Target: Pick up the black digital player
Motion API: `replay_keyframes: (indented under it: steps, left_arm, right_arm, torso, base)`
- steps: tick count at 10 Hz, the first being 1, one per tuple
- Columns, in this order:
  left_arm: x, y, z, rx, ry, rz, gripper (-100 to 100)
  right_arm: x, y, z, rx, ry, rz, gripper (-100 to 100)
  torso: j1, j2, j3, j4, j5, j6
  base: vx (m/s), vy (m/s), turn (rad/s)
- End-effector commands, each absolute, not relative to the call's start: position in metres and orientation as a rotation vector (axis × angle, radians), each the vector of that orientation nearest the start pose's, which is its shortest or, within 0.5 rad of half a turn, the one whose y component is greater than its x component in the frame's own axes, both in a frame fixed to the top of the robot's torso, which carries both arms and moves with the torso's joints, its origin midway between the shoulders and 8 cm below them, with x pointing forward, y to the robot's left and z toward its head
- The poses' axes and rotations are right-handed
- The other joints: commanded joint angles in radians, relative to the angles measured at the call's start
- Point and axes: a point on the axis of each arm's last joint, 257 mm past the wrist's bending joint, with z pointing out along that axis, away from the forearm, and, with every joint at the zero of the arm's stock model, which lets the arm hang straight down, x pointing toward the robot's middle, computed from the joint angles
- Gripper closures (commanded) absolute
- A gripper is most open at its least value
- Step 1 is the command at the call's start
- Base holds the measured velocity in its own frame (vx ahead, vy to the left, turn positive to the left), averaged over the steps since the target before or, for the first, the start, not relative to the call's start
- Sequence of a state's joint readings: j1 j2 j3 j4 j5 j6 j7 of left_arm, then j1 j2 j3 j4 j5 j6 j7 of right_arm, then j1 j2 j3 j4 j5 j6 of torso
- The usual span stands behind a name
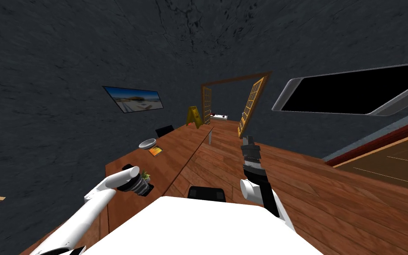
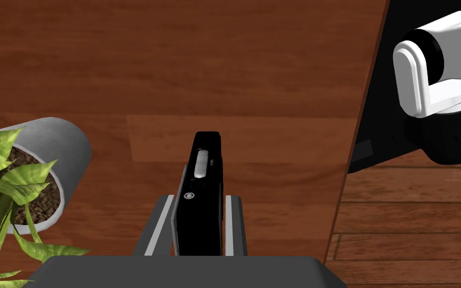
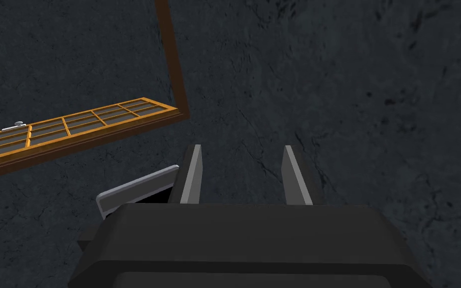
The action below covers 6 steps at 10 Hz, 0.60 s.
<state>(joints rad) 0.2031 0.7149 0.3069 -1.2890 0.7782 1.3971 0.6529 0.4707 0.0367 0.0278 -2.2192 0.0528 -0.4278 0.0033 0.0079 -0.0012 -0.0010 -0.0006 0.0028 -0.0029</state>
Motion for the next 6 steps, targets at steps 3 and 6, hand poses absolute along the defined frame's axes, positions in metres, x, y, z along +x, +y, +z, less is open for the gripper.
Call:
replay_keyframes:
  steps: [3,6]
  left_arm:
    - [0.196,0.521,-0.441,-3.059,0.756,-0.025,100]
    - [0.202,0.506,-0.434,-3.029,0.824,-0.035,100]
  right_arm:
    - [0.371,-0.268,-0.008,0.739,0.688,1.280,0]
    - [0.371,-0.268,-0.008,0.739,0.688,1.280,0]
  torso:
    - [-0.001,-0.001,-0.001,-0.001,0.000,-0.002]
    - [0.001,-0.002,-0.001,-0.001,0.000,-0.002]
  base:
    - [0.080,-0.009,0.199]
    - [0.092,0.001,0.195]
